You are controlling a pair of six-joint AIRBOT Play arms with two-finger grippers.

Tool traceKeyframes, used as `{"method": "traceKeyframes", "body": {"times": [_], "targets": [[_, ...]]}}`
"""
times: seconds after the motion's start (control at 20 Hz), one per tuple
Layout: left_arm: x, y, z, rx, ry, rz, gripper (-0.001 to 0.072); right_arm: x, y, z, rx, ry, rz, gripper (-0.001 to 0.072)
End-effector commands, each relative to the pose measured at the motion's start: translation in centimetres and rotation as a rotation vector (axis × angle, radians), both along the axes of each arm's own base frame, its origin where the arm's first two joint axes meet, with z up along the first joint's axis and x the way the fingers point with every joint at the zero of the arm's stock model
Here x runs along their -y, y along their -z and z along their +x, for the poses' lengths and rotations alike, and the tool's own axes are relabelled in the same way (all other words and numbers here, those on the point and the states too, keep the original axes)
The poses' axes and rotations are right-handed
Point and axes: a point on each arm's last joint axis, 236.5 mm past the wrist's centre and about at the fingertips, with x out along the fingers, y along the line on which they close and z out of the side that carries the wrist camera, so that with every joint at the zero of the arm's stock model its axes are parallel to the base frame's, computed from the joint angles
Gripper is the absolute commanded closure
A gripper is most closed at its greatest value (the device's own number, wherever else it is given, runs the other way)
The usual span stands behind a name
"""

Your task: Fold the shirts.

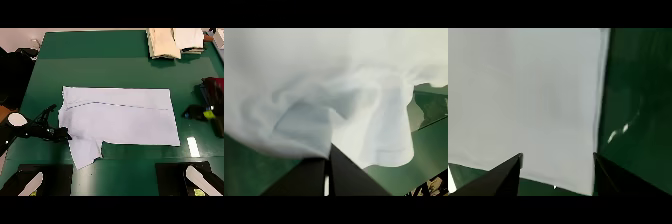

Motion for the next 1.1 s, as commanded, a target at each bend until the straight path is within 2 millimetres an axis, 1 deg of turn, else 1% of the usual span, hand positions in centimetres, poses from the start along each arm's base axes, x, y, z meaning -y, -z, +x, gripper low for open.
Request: {"method": "traceKeyframes", "body": {"times": [0.0,0.1,0.15,0.25,0.3,0.4,0.45,0.5,0.55,0.65,0.75,0.8,0.9,0.95,1.05], "targets": [[-0.1,-1.0,1.2,0.048,0.004,0.003,0.0683,1.4,5.4,-7.2,-0.21,0.109,0.012,0.0159],[-0.2,-1.0,1.5,0.06,-0.004,0.007,0.0683,-0.3,7.2,-9.2,-0.291,0.14,0.097,0.0162],[-0.2,-0.9,1.5,0.064,0.002,0.008,0.0683,-1.0,7.9,-9.5,-0.307,0.147,0.125,0.0163],[-0.2,-1.0,1.6,0.069,0.006,0.009,0.0683,-2.4,8.7,-8.6,-0.292,0.17,0.192,0.0248],[-0.2,-1.0,1.6,0.073,0.007,0.009,0.0683,-3.1,8.9,-7.9,-0.279,0.169,0.211,0.0263],[-0.2,-1.0,1.5,0.069,0.013,0.008,0.0683,-4.3,9.2,-7.0,-0.27,0.14,0.232,0.0266],[-0.1,-1.0,1.2,0.063,0.025,0.007,0.0683,-4.9,9.4,-6.8,-0.272,0.113,0.232,0.0314],[-0.1,-1.0,1.0,0.055,0.029,0.005,0.0683,-5.3,9.3,-6.5,-0.273,0.075,0.222,0.0459],[0.0,-1.2,0.8,0.048,0.039,0.001,0.0685,-5.5,8.9,-6.1,-0.264,0.038,0.214,0.0571],[0.2,-2.1,0.2,0.026,0.065,-0.008,0.0685,-5.6,7.3,-5.1,-0.228,-0.042,0.18,0.0695],[0.2,-2.9,-0.8,0.024,0.091,-0.006,0.0685,-4.8,5.3,-5.0,-0.188,-0.125,0.094,0.0695],[-0.4,-3.2,-1.1,0.035,0.077,0.024,0.0686,-4.2,4.3,-5.4,-0.174,-0.156,0.049,0.0695],[-1.4,-4.3,-2.4,0.06,0.06,0.08,0.0685,-2.9,2.7,-6.3,-0.147,-0.18,-0.043,0.0695],[-1.5,-4.8,-3.4,0.059,0.066,0.085,0.0685,-2.2,2.0,-6.7,-0.13,-0.182,-0.086,0.0695],[-1.3,-5.7,-4.6,0.054,0.078,0.076,0.0685,-1.4,1.0,-6.3,-0.066,-0.176,-0.146,0.0696]]}}
